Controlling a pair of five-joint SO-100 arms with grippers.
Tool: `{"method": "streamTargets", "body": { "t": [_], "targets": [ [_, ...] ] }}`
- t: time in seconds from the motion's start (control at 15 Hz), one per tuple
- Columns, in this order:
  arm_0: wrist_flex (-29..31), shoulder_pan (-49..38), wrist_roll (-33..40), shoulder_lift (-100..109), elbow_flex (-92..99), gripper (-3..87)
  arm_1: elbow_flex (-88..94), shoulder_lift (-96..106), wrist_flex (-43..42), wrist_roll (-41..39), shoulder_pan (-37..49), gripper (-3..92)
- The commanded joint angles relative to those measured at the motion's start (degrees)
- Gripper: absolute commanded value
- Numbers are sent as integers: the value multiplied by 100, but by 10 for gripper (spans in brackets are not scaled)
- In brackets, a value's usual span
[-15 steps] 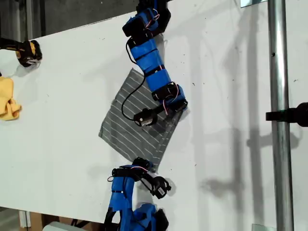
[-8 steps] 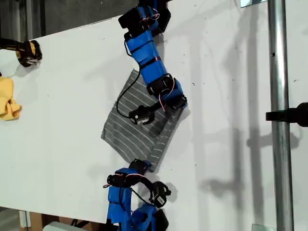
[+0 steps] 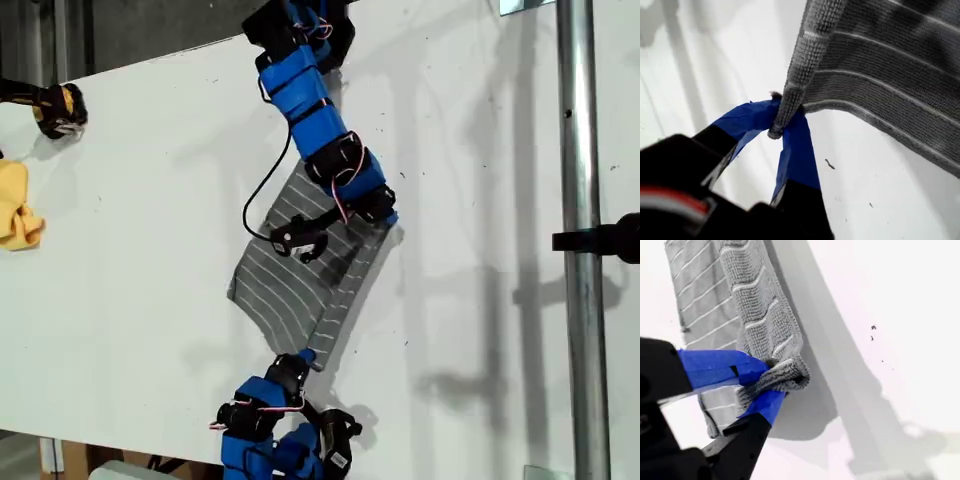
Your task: Grasp corners of a towel and fold twice.
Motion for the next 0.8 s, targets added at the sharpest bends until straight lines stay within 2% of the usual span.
{"method": "streamTargets", "body": {
  "t": [0.0, 0.27, 0.4, 0.73],
  "targets": [
    [-308, -483, 519, 149, -229, -15, 141, 870, 211, -62, 281, -2],
    [-721, -1257, 1441, -475, -703, -15, 1230, 1793, 439, 44, 896, -2],
    [-1046, -1600, 1811, -976, -1002, -15, 1380, 1942, 879, 44, 1274, -2],
    [-1257, -2549, 2936, -2443, -2742, -15, 1907, 2347, 1450, -387, 2364, -2]
  ]
}}
